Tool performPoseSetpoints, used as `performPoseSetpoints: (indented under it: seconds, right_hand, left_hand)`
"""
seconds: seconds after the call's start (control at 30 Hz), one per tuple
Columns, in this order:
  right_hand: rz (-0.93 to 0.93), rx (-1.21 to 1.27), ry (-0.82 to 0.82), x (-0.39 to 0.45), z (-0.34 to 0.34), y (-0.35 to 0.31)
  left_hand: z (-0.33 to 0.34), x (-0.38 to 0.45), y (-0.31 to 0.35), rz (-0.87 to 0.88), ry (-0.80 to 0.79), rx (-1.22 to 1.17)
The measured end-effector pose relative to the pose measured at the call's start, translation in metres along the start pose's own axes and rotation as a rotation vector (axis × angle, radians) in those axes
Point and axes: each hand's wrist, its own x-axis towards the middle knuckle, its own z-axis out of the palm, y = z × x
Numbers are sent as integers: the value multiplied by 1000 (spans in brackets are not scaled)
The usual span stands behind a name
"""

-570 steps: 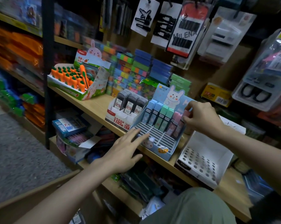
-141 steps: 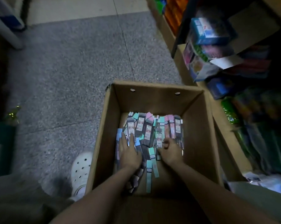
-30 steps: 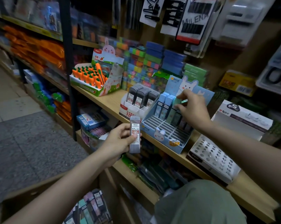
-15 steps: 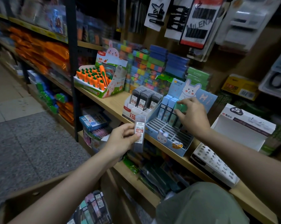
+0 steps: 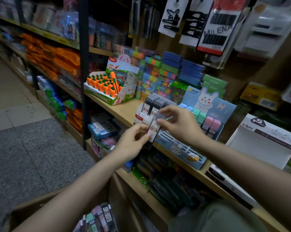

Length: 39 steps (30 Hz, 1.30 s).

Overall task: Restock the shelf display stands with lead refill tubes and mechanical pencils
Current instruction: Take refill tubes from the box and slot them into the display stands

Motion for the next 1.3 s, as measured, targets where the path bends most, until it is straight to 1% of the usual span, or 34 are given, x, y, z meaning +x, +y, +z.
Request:
performPoseSetpoints:
  seconds: [0.1,0.2,0.3,0.43,0.53,0.67,0.87,0.97,1.13,1.2,1.23,1.3]
  right_hand:
    - [1,-41,152,30,-28,-1]
    - [-13,-154,271,54,-47,2]
    - [-50,-301,292,65,-44,10]
    - [-43,-402,257,74,-29,24]
    - [-8,-433,191,78,-22,32]
    - [20,-486,132,79,-19,41]
    - [26,-590,184,79,-11,49]
    - [41,-591,219,79,-8,50]
    - [57,-625,221,74,-6,46]
    - [19,-586,229,68,-6,37]
    - [-23,-516,262,63,-4,30]
    - [-101,-297,336,46,9,16]
  left_hand:
    - [-11,12,-7,65,55,241]
    - [-18,18,-21,194,21,517]
    - [-14,24,-30,267,0,634]
    - [-6,33,-33,324,-40,761]
    - [-4,38,-35,333,-68,809]
    - [-3,40,-38,347,-49,812]
    - [0,39,-37,345,-47,786]
    - [-1,37,-37,342,-52,792]
    - [-4,33,-32,327,-122,817]
    - [-8,25,-31,365,-132,825]
    - [-11,19,-32,405,-120,829]
    - [-18,4,-35,477,-73,817]
